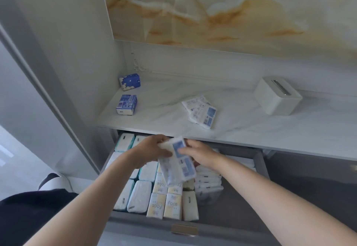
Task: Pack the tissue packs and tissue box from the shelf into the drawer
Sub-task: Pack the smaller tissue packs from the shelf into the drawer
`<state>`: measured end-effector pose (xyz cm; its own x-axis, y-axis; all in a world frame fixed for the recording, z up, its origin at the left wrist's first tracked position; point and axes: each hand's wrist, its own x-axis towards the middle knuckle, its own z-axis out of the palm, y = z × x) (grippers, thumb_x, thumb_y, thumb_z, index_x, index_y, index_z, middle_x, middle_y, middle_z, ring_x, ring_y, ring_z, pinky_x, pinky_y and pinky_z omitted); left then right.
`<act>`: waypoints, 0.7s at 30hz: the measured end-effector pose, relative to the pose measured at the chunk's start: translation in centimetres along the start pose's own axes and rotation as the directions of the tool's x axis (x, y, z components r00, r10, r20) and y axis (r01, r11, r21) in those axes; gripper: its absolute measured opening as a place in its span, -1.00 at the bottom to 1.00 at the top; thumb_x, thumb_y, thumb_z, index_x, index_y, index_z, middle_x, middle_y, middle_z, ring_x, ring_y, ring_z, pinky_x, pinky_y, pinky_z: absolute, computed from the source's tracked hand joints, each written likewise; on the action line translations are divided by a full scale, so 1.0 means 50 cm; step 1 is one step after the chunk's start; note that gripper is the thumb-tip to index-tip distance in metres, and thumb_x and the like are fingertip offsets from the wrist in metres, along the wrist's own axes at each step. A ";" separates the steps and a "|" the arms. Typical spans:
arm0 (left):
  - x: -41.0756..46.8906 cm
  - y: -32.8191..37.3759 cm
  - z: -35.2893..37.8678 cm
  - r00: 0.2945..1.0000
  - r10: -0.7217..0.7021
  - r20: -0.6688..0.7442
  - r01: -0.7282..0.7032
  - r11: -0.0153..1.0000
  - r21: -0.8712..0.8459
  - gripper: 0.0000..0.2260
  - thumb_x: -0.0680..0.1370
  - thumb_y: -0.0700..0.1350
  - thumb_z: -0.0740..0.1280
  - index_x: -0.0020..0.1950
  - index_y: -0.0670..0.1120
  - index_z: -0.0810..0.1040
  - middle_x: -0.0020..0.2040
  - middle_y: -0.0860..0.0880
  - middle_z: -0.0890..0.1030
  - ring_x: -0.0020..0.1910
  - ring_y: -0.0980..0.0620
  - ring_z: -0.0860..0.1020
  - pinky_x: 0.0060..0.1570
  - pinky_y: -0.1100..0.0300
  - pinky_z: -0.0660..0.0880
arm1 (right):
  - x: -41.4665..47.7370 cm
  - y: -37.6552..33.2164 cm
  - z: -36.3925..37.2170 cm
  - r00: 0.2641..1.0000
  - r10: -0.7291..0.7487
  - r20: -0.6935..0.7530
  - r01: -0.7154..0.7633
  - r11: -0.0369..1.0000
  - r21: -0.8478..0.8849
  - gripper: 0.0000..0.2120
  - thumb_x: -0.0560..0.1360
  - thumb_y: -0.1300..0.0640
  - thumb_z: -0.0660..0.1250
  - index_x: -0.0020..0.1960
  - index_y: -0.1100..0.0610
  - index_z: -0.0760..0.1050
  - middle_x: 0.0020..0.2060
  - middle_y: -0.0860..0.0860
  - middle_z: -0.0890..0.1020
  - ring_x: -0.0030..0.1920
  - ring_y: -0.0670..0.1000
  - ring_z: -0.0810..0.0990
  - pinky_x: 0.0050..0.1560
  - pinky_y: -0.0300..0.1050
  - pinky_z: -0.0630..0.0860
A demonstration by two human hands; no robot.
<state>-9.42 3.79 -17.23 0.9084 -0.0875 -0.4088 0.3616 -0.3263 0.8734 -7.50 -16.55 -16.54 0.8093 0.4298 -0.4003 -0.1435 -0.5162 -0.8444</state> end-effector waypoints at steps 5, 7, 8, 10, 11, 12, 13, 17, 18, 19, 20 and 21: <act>-0.021 0.034 0.058 0.947 0.062 -0.314 -0.063 0.998 0.006 -0.68 0.48 -0.14 0.48 0.18 -0.04 0.48 0.09 -0.06 0.57 -0.02 -0.01 0.58 -0.16 0.13 0.58 | -0.042 0.006 -0.013 0.972 0.001 -0.237 -0.047 0.981 -0.190 -0.86 0.42 0.11 0.42 -0.04 0.10 0.58 -0.13 0.01 0.67 -0.15 -0.02 0.64 -0.20 -0.15 0.53; -0.033 0.054 0.078 0.938 0.021 -0.346 -0.017 1.000 0.013 -0.60 0.49 0.09 0.45 0.22 -0.03 0.43 0.06 0.02 0.54 -0.06 0.06 0.57 -0.19 0.20 0.53 | -0.054 0.014 -0.013 0.913 -0.061 -0.403 -0.045 0.968 -0.248 -0.89 0.41 0.13 0.40 -0.15 0.07 0.46 -0.22 -0.05 0.58 -0.22 -0.02 0.56 -0.28 -0.13 0.47; -0.038 0.064 0.086 0.968 -0.033 -0.248 0.014 0.997 -0.077 -0.56 0.50 0.18 0.41 0.23 -0.05 0.44 0.07 0.00 0.56 -0.04 0.02 0.61 -0.14 0.15 0.57 | -0.059 0.017 -0.012 0.895 -0.111 -0.433 -0.021 0.957 -0.288 -0.86 0.42 0.11 0.40 -0.15 0.05 0.43 -0.21 -0.08 0.55 -0.21 -0.02 0.54 -0.27 -0.15 0.46; -0.048 0.082 0.105 0.994 -0.104 -0.018 0.097 0.967 -0.235 -0.53 0.50 0.25 0.37 0.21 -0.08 0.52 0.09 -0.07 0.62 -0.03 -0.08 0.67 -0.06 0.04 0.62 | -0.068 0.019 -0.008 0.915 -0.196 -0.352 0.069 0.937 -0.342 -0.81 0.44 0.02 0.43 -0.02 0.00 0.47 -0.06 -0.12 0.56 -0.10 -0.06 0.56 -0.19 -0.19 0.45; -0.049 0.084 0.113 0.996 -0.091 0.024 0.094 0.958 -0.273 -0.54 0.48 0.21 0.41 0.20 -0.10 0.54 0.06 -0.10 0.66 -0.04 -0.10 0.69 -0.07 0.02 0.64 | -0.072 0.018 -0.004 0.939 -0.205 -0.275 0.105 0.935 -0.338 -0.75 0.44 -0.04 0.44 0.06 -0.03 0.49 0.03 -0.14 0.56 -0.05 -0.10 0.57 -0.14 -0.23 0.45; -0.045 0.078 0.118 0.997 -0.078 -0.001 0.074 0.952 -0.296 -0.55 0.45 0.13 0.48 0.20 -0.11 0.54 0.04 -0.13 0.67 -0.06 -0.11 0.69 -0.10 0.01 0.65 | -0.074 0.019 -0.001 0.956 -0.208 -0.209 0.135 0.939 -0.315 -0.72 0.45 -0.05 0.43 0.13 -0.05 0.52 0.11 -0.17 0.55 0.00 -0.14 0.56 -0.09 -0.28 0.44; -0.038 0.070 0.120 0.994 -0.086 -0.060 0.064 0.950 -0.305 -0.54 0.42 0.03 0.54 0.21 -0.13 0.52 0.03 -0.17 0.67 -0.07 -0.13 0.69 -0.14 0.01 0.66 | -0.076 0.021 -0.002 0.961 -0.215 -0.171 0.159 0.944 -0.290 -0.73 0.47 -0.03 0.41 0.17 -0.07 0.55 0.16 -0.18 0.55 0.05 -0.16 0.55 -0.05 -0.34 0.41; -0.028 0.041 0.119 0.993 -0.066 -0.102 0.042 0.975 -0.219 -0.64 0.47 -0.23 0.47 0.25 -0.17 0.53 0.03 -0.21 0.67 -0.05 -0.17 0.68 -0.07 -0.08 0.65 | -0.087 0.036 -0.038 0.933 -0.250 -0.258 0.158 0.931 -0.328 -0.68 0.49 0.07 0.41 0.22 -0.10 0.49 0.23 -0.15 0.49 0.00 -0.11 0.55 -0.04 -0.29 0.47; -0.028 0.036 0.122 0.999 -0.020 -0.038 0.013 0.984 -0.180 -0.69 0.49 -0.25 0.45 0.22 -0.16 0.56 0.02 -0.20 0.68 -0.03 -0.17 0.68 -0.01 -0.12 0.63 | -0.092 0.042 -0.052 0.931 -0.252 -0.263 0.151 0.925 -0.350 -0.57 0.46 0.06 0.44 0.28 -0.12 0.40 0.24 -0.14 0.45 -0.06 -0.08 0.55 -0.05 -0.22 0.50; -0.034 0.038 0.130 0.999 0.025 0.038 -0.019 0.987 -0.159 -0.72 0.49 -0.26 0.45 0.20 -0.15 0.58 0.01 -0.19 0.69 -0.01 -0.16 0.68 0.04 -0.12 0.62 | -0.100 0.046 -0.064 0.941 -0.232 -0.245 0.138 0.927 -0.348 -0.42 0.43 0.06 0.47 0.35 -0.16 0.31 0.23 -0.11 0.45 -0.11 -0.07 0.55 -0.08 -0.17 0.52; -0.041 0.040 0.141 0.993 0.055 0.104 -0.040 0.989 -0.145 -0.73 0.49 -0.26 0.45 0.19 -0.13 0.59 0.02 -0.17 0.69 0.00 -0.14 0.68 0.06 -0.10 0.61 | -0.109 0.050 -0.076 0.959 -0.193 -0.208 0.114 0.933 -0.342 -0.30 0.40 0.07 0.49 0.41 -0.21 0.23 0.16 -0.05 0.49 -0.16 -0.06 0.54 -0.15 -0.16 0.50; -0.046 0.041 0.154 0.987 0.072 0.145 -0.056 0.992 -0.117 -0.72 0.49 -0.26 0.45 0.18 -0.10 0.60 0.02 -0.15 0.70 0.01 -0.12 0.68 0.06 -0.07 0.61 | -0.119 0.054 -0.086 0.974 -0.160 -0.162 0.095 0.932 -0.351 -0.25 0.37 0.09 0.49 0.43 -0.24 0.21 0.05 -0.01 0.55 -0.22 -0.07 0.54 -0.23 -0.18 0.47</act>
<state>-12.40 -3.90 -16.54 0.8921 -0.2465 -0.3786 0.3327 -0.2086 0.9197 -10.24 -23.68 -14.90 0.9032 0.3815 -0.1967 0.1432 -0.6999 -0.6997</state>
